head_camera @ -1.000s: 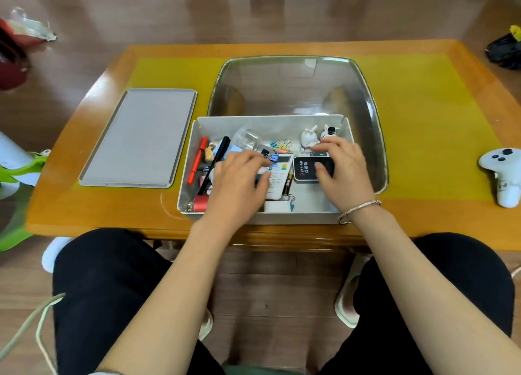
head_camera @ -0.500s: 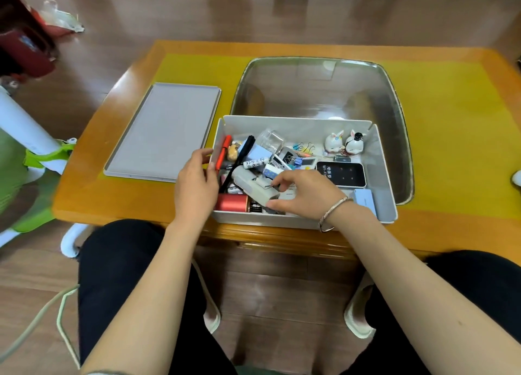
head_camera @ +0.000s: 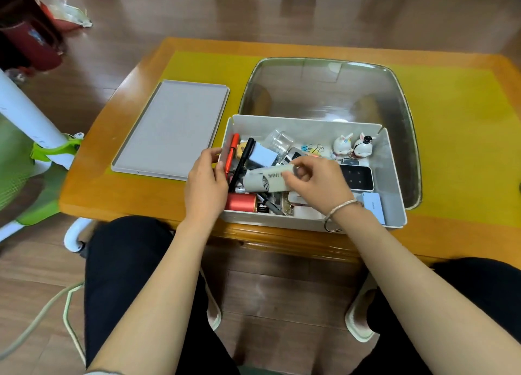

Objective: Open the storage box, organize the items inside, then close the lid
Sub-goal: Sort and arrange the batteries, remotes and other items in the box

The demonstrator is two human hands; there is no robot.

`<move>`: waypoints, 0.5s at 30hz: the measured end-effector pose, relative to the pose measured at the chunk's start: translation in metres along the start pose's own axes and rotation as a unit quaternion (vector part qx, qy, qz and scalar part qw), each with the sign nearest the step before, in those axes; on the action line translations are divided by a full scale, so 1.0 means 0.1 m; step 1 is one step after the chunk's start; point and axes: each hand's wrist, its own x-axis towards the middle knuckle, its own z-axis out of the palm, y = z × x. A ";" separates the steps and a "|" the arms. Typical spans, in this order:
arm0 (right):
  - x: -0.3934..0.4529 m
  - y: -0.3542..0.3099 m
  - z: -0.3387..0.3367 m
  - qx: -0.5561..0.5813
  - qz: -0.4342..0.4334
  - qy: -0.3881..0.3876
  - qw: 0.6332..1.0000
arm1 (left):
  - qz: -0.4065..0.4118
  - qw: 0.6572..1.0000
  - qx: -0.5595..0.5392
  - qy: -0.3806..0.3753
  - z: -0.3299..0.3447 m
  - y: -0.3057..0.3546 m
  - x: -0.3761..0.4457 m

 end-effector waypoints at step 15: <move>0.44 -0.20 0.17 -0.274 -0.044 -0.006 0.961 | -0.005 1.000 -0.015 -0.004 0.01 0.00 0.00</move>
